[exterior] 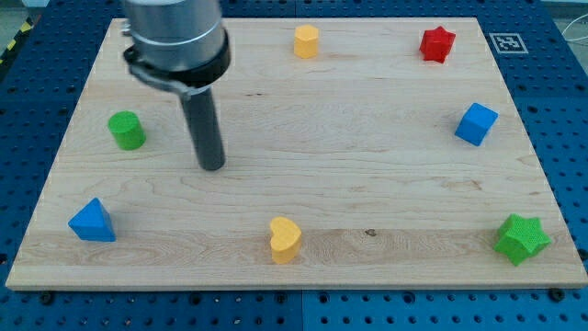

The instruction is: Move your arm to the center left

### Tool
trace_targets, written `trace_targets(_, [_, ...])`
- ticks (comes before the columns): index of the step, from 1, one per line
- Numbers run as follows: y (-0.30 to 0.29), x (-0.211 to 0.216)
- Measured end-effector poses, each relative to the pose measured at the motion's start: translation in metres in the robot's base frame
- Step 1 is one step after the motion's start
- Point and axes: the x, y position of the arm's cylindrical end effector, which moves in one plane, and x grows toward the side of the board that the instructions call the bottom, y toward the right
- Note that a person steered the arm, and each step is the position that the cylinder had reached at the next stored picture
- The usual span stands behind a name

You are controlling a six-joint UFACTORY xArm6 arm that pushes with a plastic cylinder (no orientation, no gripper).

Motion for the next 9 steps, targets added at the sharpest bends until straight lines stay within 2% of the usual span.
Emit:
trace_targets(3, [-0.065, 0.025])
trace_targets(4, [-0.081, 0.026])
trace_targets(5, [-0.124, 0.027])
trace_targets(7, [-0.157, 0.029])
trace_targets(8, [-0.163, 0.027])
trace_targets(9, [-0.163, -0.009])
